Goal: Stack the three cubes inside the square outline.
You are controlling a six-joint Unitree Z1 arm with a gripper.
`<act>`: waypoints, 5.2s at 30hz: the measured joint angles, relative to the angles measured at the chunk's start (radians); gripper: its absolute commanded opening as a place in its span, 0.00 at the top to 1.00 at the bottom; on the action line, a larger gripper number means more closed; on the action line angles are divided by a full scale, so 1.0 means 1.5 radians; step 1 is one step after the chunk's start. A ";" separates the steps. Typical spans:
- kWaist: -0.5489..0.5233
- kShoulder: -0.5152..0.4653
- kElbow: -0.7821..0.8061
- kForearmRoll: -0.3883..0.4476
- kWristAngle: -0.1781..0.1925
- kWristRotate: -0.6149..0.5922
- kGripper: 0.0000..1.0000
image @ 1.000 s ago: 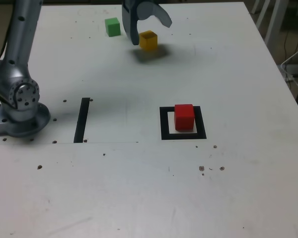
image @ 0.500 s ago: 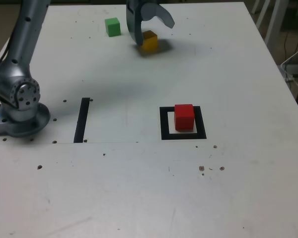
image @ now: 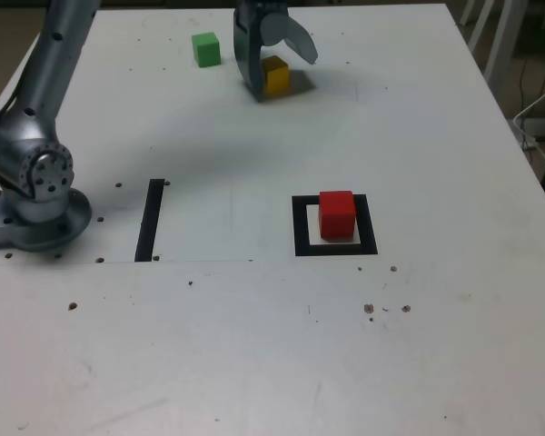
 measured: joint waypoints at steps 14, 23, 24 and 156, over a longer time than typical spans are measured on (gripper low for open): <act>0.000 -0.001 -0.001 0.000 0.010 0.003 0.68; -0.004 -0.008 0.012 -0.005 0.011 0.004 0.69; -0.005 -0.009 0.014 -0.006 0.011 0.004 0.69; -0.558 -0.165 0.200 -0.071 -0.069 -0.268 0.08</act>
